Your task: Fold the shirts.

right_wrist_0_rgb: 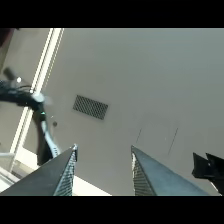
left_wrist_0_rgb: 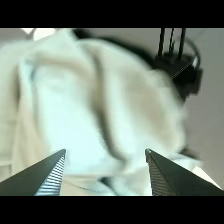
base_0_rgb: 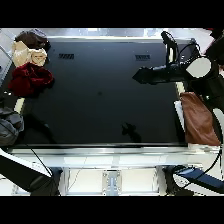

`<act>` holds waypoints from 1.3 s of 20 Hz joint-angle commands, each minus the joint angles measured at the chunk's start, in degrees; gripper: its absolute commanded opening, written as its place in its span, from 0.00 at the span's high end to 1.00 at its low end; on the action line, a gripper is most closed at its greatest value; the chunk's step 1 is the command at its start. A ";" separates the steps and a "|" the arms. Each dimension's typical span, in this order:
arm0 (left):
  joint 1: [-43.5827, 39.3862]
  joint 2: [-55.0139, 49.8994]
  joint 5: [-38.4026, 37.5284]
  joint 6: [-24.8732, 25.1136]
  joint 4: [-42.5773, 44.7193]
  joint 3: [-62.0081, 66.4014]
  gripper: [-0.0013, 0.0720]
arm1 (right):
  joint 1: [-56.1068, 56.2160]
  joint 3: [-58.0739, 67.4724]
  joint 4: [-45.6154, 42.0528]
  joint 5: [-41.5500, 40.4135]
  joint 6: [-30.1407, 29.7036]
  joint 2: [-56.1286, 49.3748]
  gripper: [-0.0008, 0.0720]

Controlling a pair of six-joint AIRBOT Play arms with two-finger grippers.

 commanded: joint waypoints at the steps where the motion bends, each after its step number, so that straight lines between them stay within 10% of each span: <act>1: 3.19 -2.08 -2.25 -0.17 0.11 -0.02 0.19 | 0.02 0.04 -0.20 -2.10 0.04 -0.04 0.47; 5: 4.26 -2.43 -3.89 -0.17 0.22 -0.02 0.26 | 0.02 0.04 -0.20 -2.34 0.07 -0.04 0.47; 6: 4.35 -2.75 -5.40 0.04 0.20 -0.02 0.79 | 0.02 0.04 -0.20 -2.36 0.07 -0.04 0.47; 7: 4.37 -3.08 -6.71 0.94 0.04 -0.02 0.97 | 0.02 0.04 -0.20 -2.36 0.04 -0.04 0.47; 16: -4.46 8.55 -3.72 7.69 -49.13 0.02 0.97 | -0.04 0.44 -0.24 -7.54 0.04 0.20 0.48; 26: -48.46 25.53 -11.13 11.43 -52.92 0.02 0.94 | -0.04 18.16 -5.29 8.20 -0.02 0.50 0.49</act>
